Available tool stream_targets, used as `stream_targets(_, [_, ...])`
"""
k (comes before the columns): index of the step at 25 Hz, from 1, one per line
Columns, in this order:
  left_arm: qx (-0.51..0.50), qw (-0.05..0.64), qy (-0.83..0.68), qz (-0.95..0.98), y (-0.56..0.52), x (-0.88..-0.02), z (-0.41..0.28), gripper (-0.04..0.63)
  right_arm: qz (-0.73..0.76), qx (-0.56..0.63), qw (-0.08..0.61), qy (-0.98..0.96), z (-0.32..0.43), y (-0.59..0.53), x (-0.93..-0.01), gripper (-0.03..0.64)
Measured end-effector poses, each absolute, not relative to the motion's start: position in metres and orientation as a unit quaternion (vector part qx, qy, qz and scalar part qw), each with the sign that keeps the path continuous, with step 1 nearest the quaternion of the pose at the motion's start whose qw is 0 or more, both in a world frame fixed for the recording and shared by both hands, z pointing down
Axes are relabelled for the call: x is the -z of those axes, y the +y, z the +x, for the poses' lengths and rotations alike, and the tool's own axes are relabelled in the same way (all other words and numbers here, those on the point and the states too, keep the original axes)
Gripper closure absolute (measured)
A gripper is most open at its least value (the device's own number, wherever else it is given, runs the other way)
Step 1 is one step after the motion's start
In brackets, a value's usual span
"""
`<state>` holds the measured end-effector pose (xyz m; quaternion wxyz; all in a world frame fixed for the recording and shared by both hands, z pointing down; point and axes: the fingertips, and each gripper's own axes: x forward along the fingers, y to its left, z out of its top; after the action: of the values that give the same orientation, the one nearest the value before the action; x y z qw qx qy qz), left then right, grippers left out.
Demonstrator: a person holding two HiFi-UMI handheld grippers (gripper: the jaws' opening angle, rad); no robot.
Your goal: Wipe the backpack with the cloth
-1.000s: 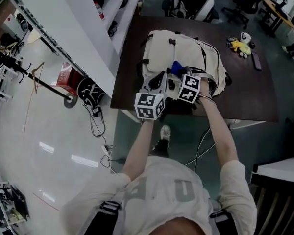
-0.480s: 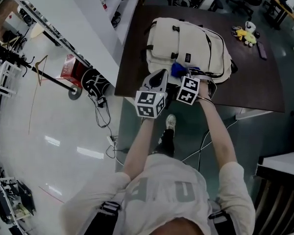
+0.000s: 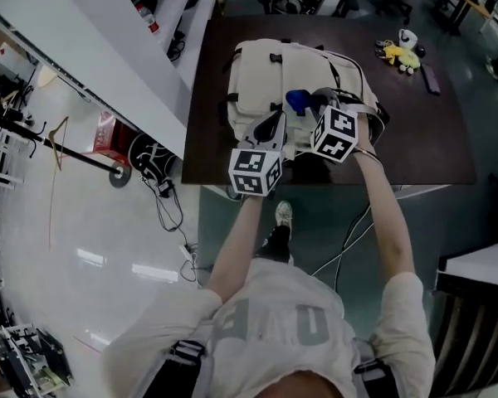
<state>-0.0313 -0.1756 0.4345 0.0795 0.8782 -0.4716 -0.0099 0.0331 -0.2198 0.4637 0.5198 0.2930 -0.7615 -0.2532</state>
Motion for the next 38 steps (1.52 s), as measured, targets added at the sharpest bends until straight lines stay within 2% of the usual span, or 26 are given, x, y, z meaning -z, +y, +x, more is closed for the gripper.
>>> stream_targets(5, [0.037, 0.088, -0.451, 0.887, -0.241, -0.416, 0.005, 0.592, 0.321, 0.269, 0.537, -0.732, 0.073, -0.313, -0.433, 0.575])
stream_targets(9, [0.018, 0.090, -0.436, 0.895, -0.281, -0.423, 0.032, 0.592, 0.324, 0.248, 0.554, -0.726, 0.090, -0.388, -0.440, 0.575])
stream_targets(15, [0.012, 0.082, -0.452, 0.888, -0.330, -0.416, 0.020, 0.592, 0.296, 0.221, 0.580, -0.726, 0.092, -0.460, -0.480, 0.575])
stream_targets(22, [-0.035, 0.056, -0.456, 0.887, -0.347, -0.426, 0.026, 0.592, 0.246, 0.231, 0.597, -0.727, 0.079, -0.464, -0.527, 0.575])
stream_targets(38, [-0.006, 0.056, -0.450, 0.891, -0.344, -0.421, 0.024, 0.592, 0.254, 0.241, 0.595, -0.724, 0.090, -0.394, -0.530, 0.575])
